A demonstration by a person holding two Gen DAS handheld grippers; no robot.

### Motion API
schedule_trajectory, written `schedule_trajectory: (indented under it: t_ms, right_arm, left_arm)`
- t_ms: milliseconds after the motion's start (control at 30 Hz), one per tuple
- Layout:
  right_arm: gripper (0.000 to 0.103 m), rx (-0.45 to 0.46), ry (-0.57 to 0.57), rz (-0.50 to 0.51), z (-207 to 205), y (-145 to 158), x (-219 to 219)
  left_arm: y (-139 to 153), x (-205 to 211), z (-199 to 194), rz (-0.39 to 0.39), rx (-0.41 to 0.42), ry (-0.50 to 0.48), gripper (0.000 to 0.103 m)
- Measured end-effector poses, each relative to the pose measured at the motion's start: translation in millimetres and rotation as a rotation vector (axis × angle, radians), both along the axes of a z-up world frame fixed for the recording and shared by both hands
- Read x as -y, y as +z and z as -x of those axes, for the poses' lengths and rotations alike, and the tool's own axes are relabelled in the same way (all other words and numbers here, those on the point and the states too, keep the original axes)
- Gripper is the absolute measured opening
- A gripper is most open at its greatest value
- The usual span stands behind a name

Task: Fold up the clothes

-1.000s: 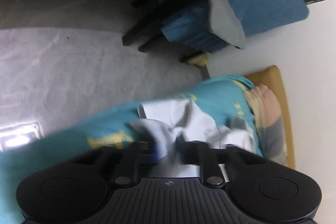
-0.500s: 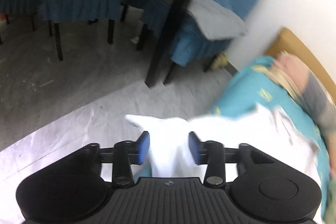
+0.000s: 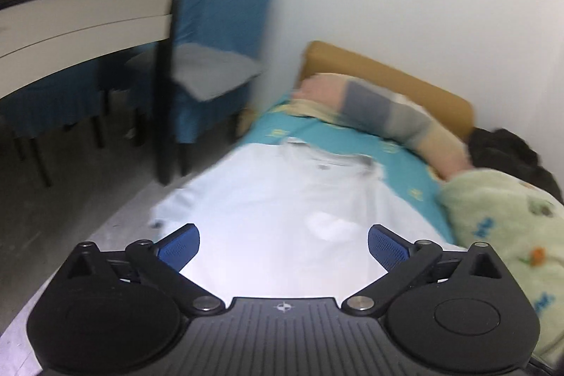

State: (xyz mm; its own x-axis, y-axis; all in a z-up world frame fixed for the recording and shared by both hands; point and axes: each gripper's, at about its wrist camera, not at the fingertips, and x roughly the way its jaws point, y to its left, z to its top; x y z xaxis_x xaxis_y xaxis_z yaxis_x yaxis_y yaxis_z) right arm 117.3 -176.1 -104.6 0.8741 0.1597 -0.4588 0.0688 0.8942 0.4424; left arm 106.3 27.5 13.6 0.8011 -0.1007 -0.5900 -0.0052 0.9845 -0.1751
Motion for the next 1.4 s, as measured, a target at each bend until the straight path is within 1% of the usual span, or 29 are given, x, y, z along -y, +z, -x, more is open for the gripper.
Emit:
schedule_trajectory:
  t_ms: [67, 100, 133, 267, 367, 433, 500, 533, 600, 667, 800, 900, 1033, 1100, 1167, 1200, 1267, 1333, 1400]
  right_arm:
    - [0.103, 0.012, -0.001, -0.01, 7.7, 2.1, 2.0]
    - [0.103, 0.019, -0.008, -0.012, 9.4, 2.7, 3.4]
    - [0.103, 0.026, -0.016, -0.014, 11.2, 3.3, 4.8]
    - [0.102, 0.053, -0.047, -0.023, 17.6, 5.4, 10.6]
    - [0.094, 0.038, -0.066, -0.068, 13.3, -0.9, 18.1]
    - [0.076, 0.005, -0.078, -0.1, 5.5, -9.3, 23.8]
    - [0.076, -0.025, -0.094, -0.132, -3.0, -19.4, 30.3]
    - [0.073, -0.035, -0.105, -0.141, -8.2, -25.4, 34.1]
    - [0.07, -0.058, -0.132, -0.154, -19.1, -37.9, 42.3]
    - [0.068, -0.078, -0.161, -0.201, -30.3, -51.9, 55.1]
    - [0.065, -0.092, -0.221, -0.309, -49.1, -79.2, 80.9]
    - [0.058, -0.093, -0.251, -0.391, -61.9, -97.5, 92.7]
    - [0.057, -0.085, -0.242, -0.423, -77.4, -113.6, 89.3]
    - [0.057, -0.062, -0.245, -0.393, -83.3, -114.4, 84.8]
    - [0.05, -0.051, -0.254, -0.38, -91.4, -114.2, 83.7]
    - [0.044, -0.047, -0.261, -0.384, -96.2, -114.4, 84.8]
    - [0.036, -0.043, -0.269, -0.398, -105.0, -117.6, 86.3]
    - [0.008, -0.061, -0.276, -0.376, -113.8, -121.8, 86.0]
    - [0.007, -0.06, -0.278, -0.342, -116.6, -121.7, 85.2]
  left_arm:
    - [12.0, 25.4, 23.5, -0.021, 0.035, -0.045, 0.103]
    - [13.1, 36.8, 31.1, -0.038, 0.042, -0.062, 0.103]
    - [10.4, 45.2, 35.7, -0.05, 0.044, -0.073, 0.103]
    - [-12.5, 54.0, 44.5, -0.027, 0.048, -0.112, 0.103]
    - [-32.6, 49.5, 42.7, -0.043, 0.038, -0.131, 0.103]
    - [-42.6, 46.7, 40.3, -0.053, 0.025, -0.135, 0.103]
    - [-49.9, 40.7, 37.8, -0.053, 0.008, -0.139, 0.103]
    - [-52.4, 37.8, 38.7, -0.048, 0.002, -0.141, 0.103]
    - [-56.3, 34.6, 38.1, -0.041, -0.001, -0.137, 0.103]
    - [-59.5, 32.5, 36.1, -0.041, -0.002, -0.125, 0.103]
    - [-61.9, 27.6, 26.7, -0.053, 0.005, -0.048, 0.103]
    - [-67.0, 24.0, 17.3, -0.038, -0.011, -0.026, 0.103]
    - [-74.4, 18.7, 8.1, -0.013, -0.034, -0.004, 0.103]
    - [-77.6, 17.5, 4.0, -0.005, -0.038, 0.003, 0.103]
    - [-79.8, 16.1, -0.3, 0.001, -0.037, 0.01, 0.103]
    - [-81.0, 15.3, -2.2, 0.005, -0.038, 0.012, 0.103]
    - [-83.6, 14.5, -5.7, 0.012, -0.039, 0.01, 0.103]
    - [-86.5, 14.7, -7.6, 0.012, -0.036, 0.003, 0.103]
    - [-89.6, 15.3, -8.6, 0.003, -0.035, -0.002, 0.103]
